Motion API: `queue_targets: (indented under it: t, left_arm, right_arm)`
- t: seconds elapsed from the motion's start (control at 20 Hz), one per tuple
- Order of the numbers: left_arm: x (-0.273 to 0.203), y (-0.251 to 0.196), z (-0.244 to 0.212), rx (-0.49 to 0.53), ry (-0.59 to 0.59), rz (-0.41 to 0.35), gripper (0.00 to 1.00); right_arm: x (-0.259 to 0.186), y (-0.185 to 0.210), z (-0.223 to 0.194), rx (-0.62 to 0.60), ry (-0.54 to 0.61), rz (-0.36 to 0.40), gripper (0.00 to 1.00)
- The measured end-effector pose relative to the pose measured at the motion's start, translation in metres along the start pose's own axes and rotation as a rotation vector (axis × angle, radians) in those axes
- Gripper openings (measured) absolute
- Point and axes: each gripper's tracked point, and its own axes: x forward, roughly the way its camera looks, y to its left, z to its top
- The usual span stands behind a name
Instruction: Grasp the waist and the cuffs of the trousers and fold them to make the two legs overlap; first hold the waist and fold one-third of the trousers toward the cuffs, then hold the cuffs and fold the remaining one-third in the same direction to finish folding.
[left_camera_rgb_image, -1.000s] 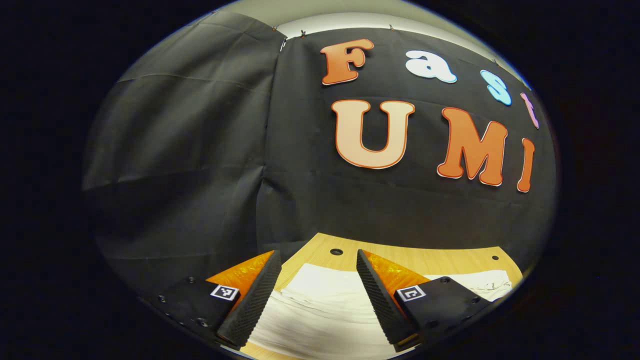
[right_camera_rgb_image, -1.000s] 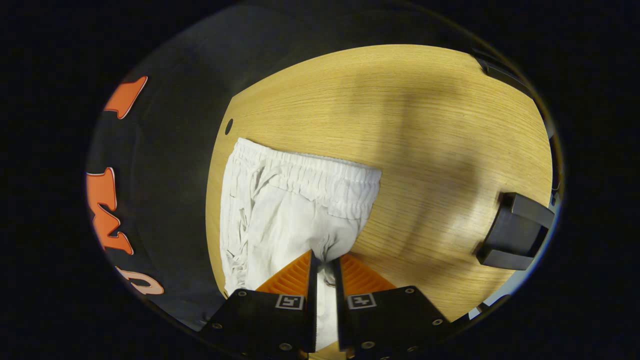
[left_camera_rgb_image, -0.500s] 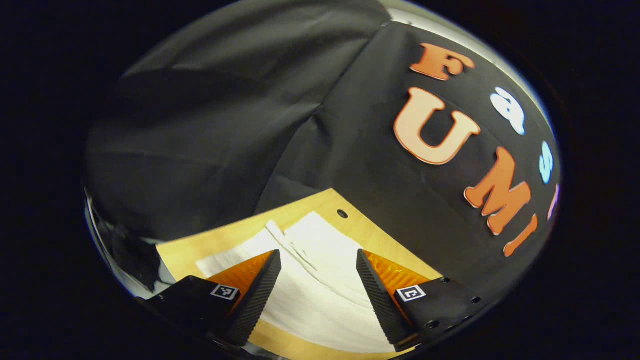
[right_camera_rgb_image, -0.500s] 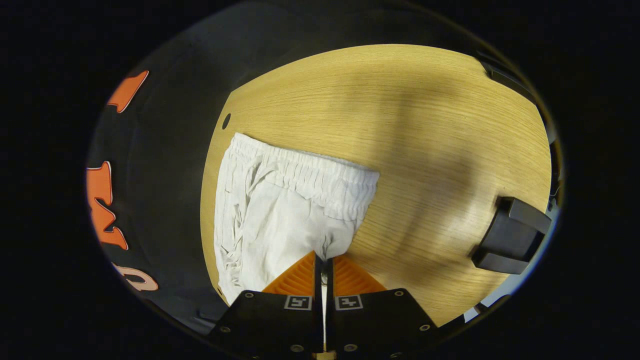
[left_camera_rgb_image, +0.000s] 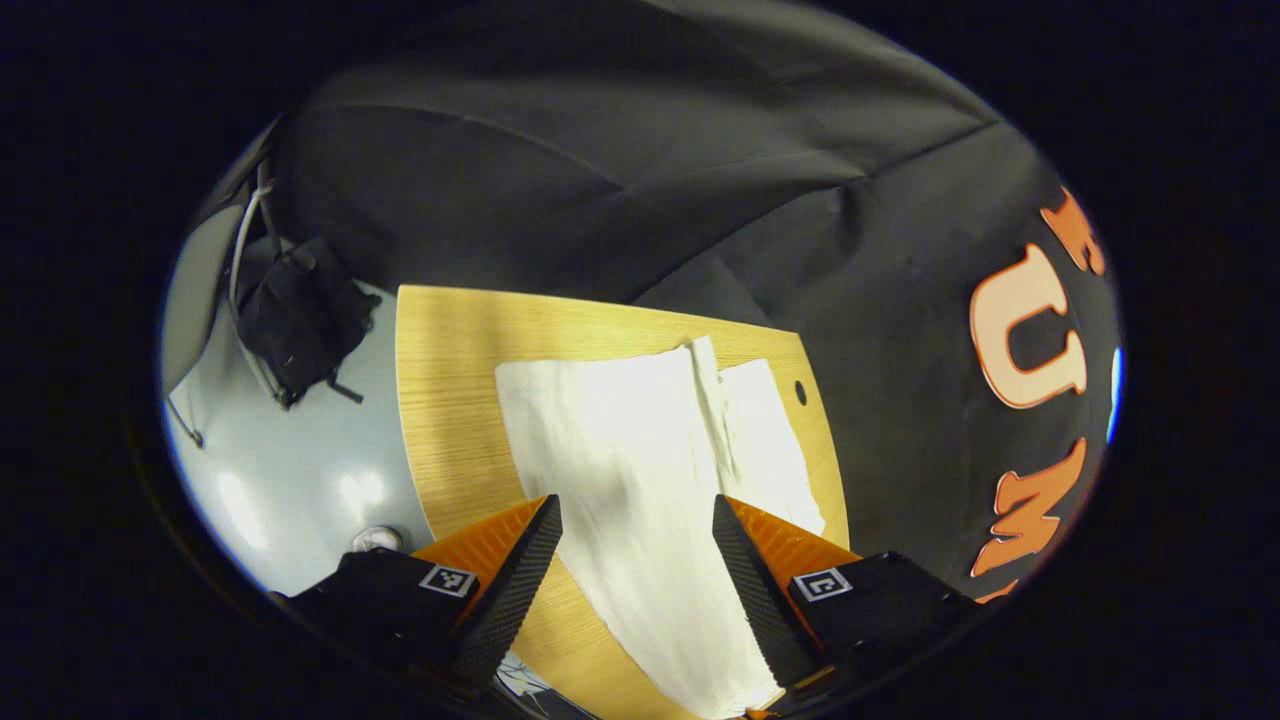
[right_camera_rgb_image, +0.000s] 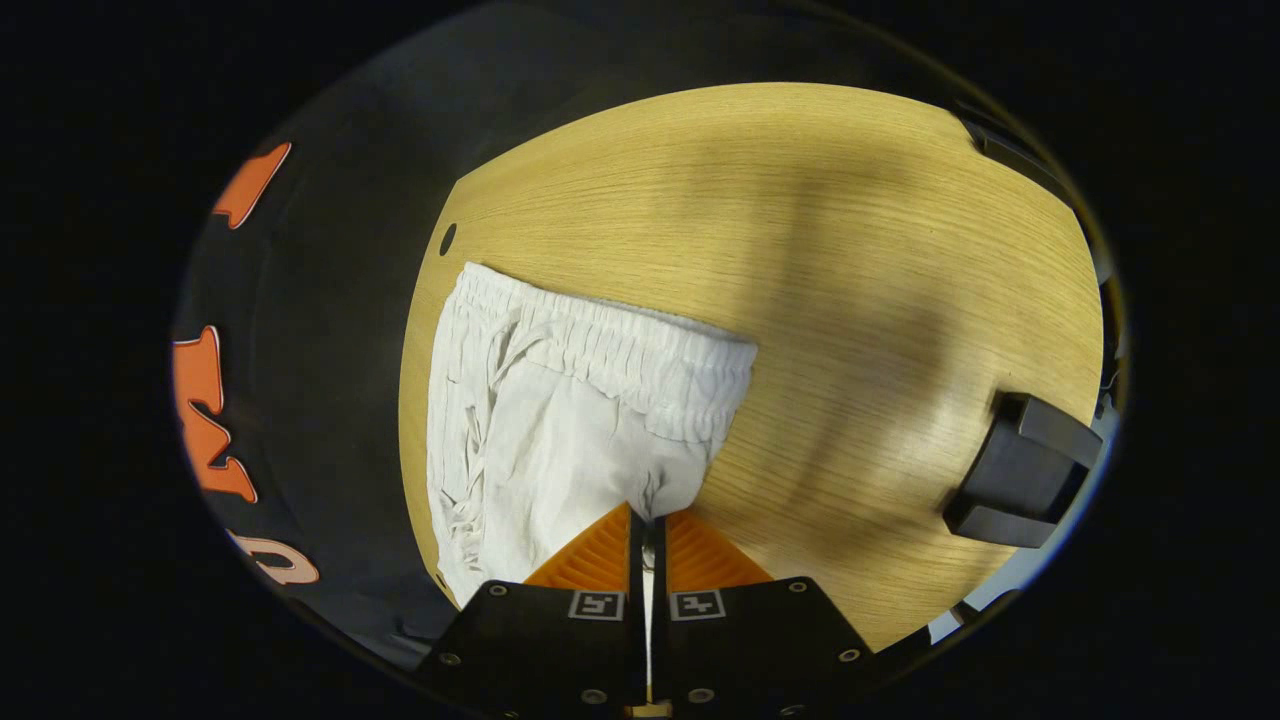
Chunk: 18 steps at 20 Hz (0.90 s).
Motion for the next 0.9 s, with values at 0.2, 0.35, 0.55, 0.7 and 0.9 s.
queue_targets:
  t: [0.2,0.35,0.55,0.7,0.9]
  left_arm:
    - [-0.007,0.024,0.002,-0.081,0.014,0.067,0.99]
    - [0.006,0.024,0.002,-0.095,0.037,0.083,0.99]
    - [0.021,0.018,0.003,-0.134,0.05,0.059,1.0]
    - [0.026,0.019,0.006,-0.111,0.047,0.08,1.0]
    - [0.043,0.011,-0.001,-0.111,0.078,0.072,0.53]
  right_arm:
    - [0.001,0.0,-0.001,0.023,0.005,-0.005,0.02]
    - [0.001,0.0,0.0,0.037,0.008,-0.008,0.02]
    - [0.001,0.0,0.0,0.033,0.003,-0.011,0.02]
    - [0.001,0.0,-0.001,0.049,0.015,-0.013,0.02]
    - [0.002,0.0,-0.001,0.051,0.011,-0.018,0.02]
